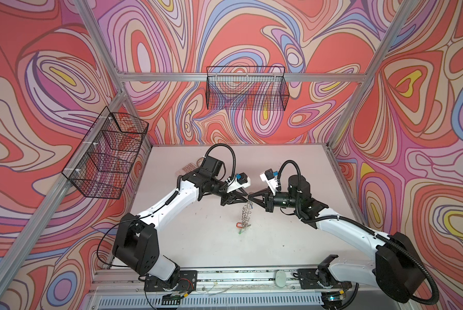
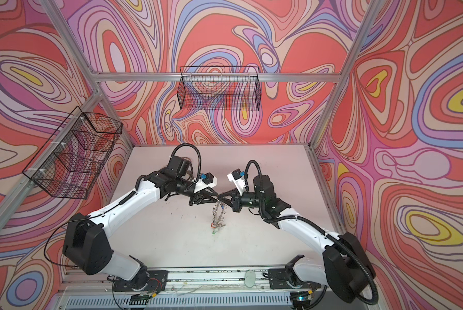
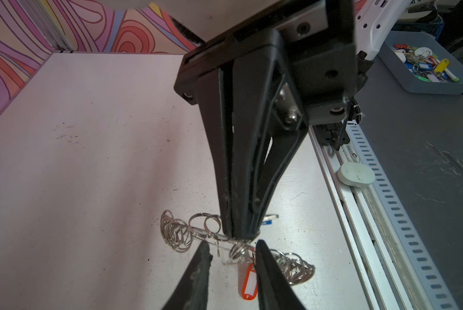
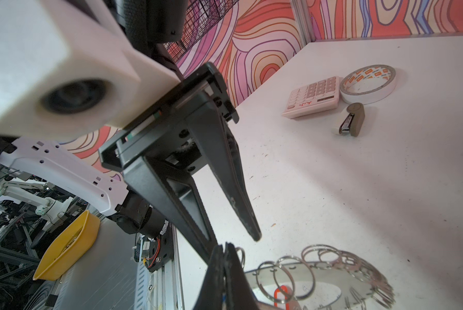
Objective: Put the keys on the keyring
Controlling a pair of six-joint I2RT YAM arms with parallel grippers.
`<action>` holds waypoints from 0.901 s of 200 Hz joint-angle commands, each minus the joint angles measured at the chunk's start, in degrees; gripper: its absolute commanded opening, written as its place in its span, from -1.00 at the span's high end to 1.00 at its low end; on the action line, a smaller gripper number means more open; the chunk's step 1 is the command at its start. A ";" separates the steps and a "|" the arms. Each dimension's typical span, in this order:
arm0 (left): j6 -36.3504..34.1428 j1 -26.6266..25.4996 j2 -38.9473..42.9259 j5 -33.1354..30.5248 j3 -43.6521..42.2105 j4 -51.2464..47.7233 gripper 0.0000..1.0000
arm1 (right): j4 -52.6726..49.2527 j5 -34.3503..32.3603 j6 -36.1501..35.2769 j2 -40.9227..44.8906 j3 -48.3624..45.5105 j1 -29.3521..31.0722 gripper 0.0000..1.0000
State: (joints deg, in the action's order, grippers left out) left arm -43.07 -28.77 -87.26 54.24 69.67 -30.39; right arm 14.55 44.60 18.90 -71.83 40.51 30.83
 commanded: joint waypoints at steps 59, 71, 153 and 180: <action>-0.03 -0.47 -1.22 2.58 -1.55 0.64 0.42 | 1.63 0.41 -0.71 0.11 1.21 0.33 1.00; 0.15 -0.50 -1.31 2.52 -1.64 0.64 0.44 | 1.62 0.41 -0.77 0.13 1.15 0.30 1.00; 7.03 -0.68 -0.60 -0.13 -2.38 4.55 1.00 | 1.40 0.18 -0.61 0.45 0.82 0.35 1.00; 12.75 -0.68 1.35 -3.34 -4.11 7.16 1.00 | 0.54 -0.43 -0.74 1.67 0.53 0.29 1.00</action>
State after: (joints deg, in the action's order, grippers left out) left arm -36.18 -29.43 -87.72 54.98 67.37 -26.98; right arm 14.26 43.59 18.70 -71.83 40.51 30.74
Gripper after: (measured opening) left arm 0.054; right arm 0.047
